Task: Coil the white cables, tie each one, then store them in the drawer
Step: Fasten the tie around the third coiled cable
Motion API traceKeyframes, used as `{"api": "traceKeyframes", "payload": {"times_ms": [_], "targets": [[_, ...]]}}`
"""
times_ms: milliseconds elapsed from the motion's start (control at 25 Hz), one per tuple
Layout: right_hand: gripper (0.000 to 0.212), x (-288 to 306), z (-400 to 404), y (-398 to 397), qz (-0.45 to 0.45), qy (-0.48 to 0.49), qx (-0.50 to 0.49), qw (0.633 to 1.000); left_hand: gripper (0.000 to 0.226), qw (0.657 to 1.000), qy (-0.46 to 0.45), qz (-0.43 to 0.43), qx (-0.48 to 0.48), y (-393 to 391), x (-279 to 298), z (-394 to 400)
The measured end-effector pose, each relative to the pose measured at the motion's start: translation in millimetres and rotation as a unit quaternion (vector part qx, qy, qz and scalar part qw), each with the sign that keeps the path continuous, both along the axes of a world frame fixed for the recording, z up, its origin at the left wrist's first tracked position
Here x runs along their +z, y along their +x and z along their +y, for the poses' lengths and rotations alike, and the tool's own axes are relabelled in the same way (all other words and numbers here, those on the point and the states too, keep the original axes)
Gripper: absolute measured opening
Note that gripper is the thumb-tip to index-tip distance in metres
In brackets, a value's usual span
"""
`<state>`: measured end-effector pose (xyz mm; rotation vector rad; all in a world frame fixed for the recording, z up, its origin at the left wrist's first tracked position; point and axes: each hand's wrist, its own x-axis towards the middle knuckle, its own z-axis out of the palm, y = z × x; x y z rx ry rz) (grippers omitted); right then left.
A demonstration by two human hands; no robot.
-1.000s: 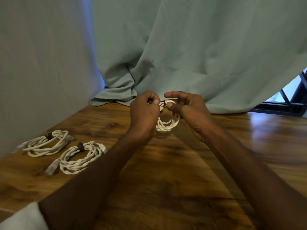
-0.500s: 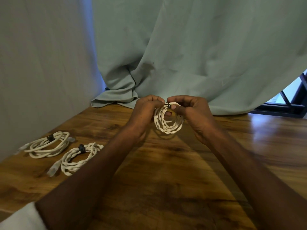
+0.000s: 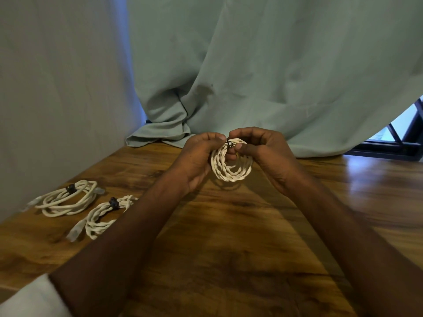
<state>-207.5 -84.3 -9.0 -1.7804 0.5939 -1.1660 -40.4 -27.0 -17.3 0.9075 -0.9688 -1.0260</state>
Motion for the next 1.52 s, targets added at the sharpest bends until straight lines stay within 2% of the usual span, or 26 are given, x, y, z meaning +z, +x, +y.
{"api": "traceKeyframes", "payload": {"times_ms": [80, 200, 320, 440, 600, 680, 760, 840, 1160, 1320, 1520], "targets": [[0.024, -0.5, 4.7, 3.1, 0.027, -0.066, -0.077, 0.994, 0.013, 1.0, 0.002, 0.008, 0.019, 1.5, -1.7, -2.1], [0.017, -6.9, 9.9, 9.6, 0.077, -0.207, -0.207, 0.953, 0.012, 0.999, 0.009, 0.023, 0.036, 0.2, -5.9, -4.2], [0.016, -12.5, 8.6, 13.2, 0.108, -0.268, -0.253, 0.923, 0.014, 0.999, 0.012, 0.039, 0.029, -2.9, -9.2, -4.8], [0.021, -10.5, 9.1, 12.2, 0.102, -0.252, -0.23, 0.935, 0.018, 0.998, 0.016, 0.045, 0.033, -3.2, -9.3, -5.4], [0.046, -9.7, 8.8, 10.5, 0.131, -0.238, -0.199, 0.942, 0.012, 0.998, 0.021, 0.049, 0.036, -2.3, -7.2, -3.3], [0.051, -8.0, 4.2, 7.3, 0.128, -0.171, -0.165, 0.963, 0.013, 0.998, 0.016, 0.046, 0.041, -1.1, -6.8, -4.5], [0.041, -4.5, -0.5, 2.8, 0.082, -0.071, -0.099, 0.989, 0.014, 0.999, 0.008, 0.036, 0.04, 0.1, -5.9, -4.6], [0.031, -2.3, -2.1, -1.3, 0.037, -0.001, -0.048, 0.998, 0.014, 0.999, 0.001, 0.018, 0.039, 0.4, -6.7, -5.0], [0.025, -4.6, -7.2, -5.3, 0.036, 0.018, -0.021, 0.999, 0.012, 0.996, -0.017, -0.068, 0.05, -3.0, -11.1, -2.6], [0.027, -2.9, -6.6, -11.2, 0.068, 0.002, 0.04, 0.997, 0.011, 0.99, -0.039, -0.112, 0.071, -2.3, -9.0, -0.6], [0.029, -8.8, -8.1, -8.5, 0.081, -0.06, -0.015, 0.995, 0.009, 0.984, -0.059, -0.156, 0.068, -4.4, -9.9, 1.9]]}}
